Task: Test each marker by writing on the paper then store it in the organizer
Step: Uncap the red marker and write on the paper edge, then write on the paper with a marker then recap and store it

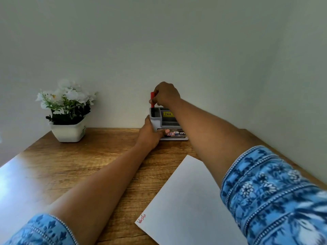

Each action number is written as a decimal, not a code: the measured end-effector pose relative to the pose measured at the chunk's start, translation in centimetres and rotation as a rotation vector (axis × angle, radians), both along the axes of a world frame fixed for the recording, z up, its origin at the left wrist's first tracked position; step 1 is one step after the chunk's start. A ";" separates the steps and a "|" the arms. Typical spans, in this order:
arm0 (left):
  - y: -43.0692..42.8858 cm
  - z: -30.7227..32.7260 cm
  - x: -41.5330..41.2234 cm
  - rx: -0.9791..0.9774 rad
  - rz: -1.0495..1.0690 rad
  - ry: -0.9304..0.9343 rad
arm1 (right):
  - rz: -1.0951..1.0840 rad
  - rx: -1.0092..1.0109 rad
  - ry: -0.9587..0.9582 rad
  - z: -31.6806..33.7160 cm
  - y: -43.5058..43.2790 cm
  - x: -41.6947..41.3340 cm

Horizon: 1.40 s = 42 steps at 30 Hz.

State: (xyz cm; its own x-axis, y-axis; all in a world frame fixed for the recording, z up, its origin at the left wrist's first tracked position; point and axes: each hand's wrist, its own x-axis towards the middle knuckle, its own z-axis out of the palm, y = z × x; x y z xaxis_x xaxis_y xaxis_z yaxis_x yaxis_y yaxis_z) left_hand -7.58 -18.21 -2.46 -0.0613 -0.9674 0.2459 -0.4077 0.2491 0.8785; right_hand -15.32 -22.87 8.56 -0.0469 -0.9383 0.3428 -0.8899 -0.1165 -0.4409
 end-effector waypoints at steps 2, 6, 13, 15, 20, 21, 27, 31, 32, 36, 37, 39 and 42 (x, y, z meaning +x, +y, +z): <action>0.1 0.0 0.1 -0.005 -0.005 0.000 | -0.062 0.013 -0.014 -0.4 0.0 -0.1; 0.2 0.1 0.1 0.007 0.000 -0.005 | -0.124 0.012 -0.018 -0.2 0.7 -1.4; 2.3 0.4 1.3 0.139 0.039 -0.113 | -0.028 -0.075 0.030 0.5 8.8 -4.4; 3.8 0.1 2.3 0.181 0.033 -0.154 | 0.018 -0.092 0.057 0.1 12.6 -5.4; 10.0 -0.3 5.7 0.128 -0.148 -0.361 | 0.029 0.062 0.171 -1.4 20.3 -8.9; 11.3 -0.1 6.7 0.125 -0.272 -0.403 | -0.001 0.081 0.195 -1.7 21.1 -9.7; 15.7 1.0 10.2 0.162 -0.708 -0.595 | -0.172 0.151 0.310 -6.1 22.7 -13.5; 15.8 1.0 9.8 0.088 -0.767 -0.723 | -0.217 0.238 0.395 -7.4 22.4 -13.9; 15.7 0.9 9.8 0.070 -0.766 -0.753 | -0.231 0.239 0.404 -7.4 22.2 -14.0; 15.6 0.6 9.8 0.032 -0.760 -0.827 | -0.230 0.225 0.376 -8.0 21.7 -14.0; 15.6 0.6 9.8 0.020 -0.759 -0.848 | -0.225 0.203 0.386 -8.1 21.7 -13.9; 15.7 0.6 9.7 -0.014 -0.755 -0.879 | -0.202 0.108 0.383 -8.0 22.0 -13.5; 15.9 0.4 9.4 -0.057 -0.745 -0.948 | -0.033 -0.031 0.266 -6.9 23.1 -12.1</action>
